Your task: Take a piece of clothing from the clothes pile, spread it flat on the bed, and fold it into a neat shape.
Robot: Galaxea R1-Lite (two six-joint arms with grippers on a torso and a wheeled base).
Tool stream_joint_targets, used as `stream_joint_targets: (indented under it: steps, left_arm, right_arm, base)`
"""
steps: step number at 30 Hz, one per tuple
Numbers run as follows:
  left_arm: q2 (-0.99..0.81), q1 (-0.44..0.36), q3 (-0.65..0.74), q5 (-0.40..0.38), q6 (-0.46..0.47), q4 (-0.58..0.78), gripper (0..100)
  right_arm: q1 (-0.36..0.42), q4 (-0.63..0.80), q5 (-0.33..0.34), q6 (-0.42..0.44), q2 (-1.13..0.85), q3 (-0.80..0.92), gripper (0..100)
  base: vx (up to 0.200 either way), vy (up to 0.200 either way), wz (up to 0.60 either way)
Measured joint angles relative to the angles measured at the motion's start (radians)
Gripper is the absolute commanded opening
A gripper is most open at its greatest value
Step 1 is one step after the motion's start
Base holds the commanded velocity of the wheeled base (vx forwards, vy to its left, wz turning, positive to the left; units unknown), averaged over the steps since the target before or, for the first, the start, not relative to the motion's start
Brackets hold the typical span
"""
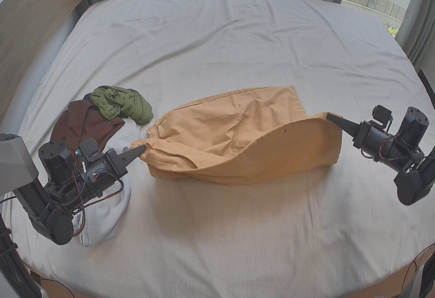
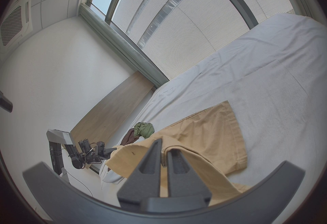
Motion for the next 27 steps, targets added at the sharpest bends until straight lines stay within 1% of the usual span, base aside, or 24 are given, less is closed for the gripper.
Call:
stream_joint_targets:
  steps: [4,9,14,20,27]
  left_arm:
    - [0.002,-0.002,-0.016,0.019,-0.006,0.0,0]
    - [0.005,-0.003,-0.038,0.046,-0.037,0.001,0]
    - [0.006,-0.003,-0.054,0.055,-0.044,0.001,0]
    - [0.009,-0.002,-0.077,0.089,-0.059,0.004,0]
    - [0.016,-0.003,-0.087,0.101,-0.064,0.009,0]
  right_arm:
    - [-0.003,0.059,0.0,0.001,0.0,-0.059,0]
    - [0.0,0.12,0.0,0.001,0.002,-0.126,0]
    - [0.005,0.175,0.0,0.001,0.003,-0.183,0]
    - [0.008,0.272,0.0,0.001,0.004,-0.276,0]
    - [0.008,0.365,0.0,0.001,0.009,-0.385,0]
  base:
    - [0.0,0.0,0.0]
    - [0.0,0.0,0.0]
    - [0.0,0.0,0.0]
    - [0.0,0.0,0.0]
    - [0.0,0.0,0.0]
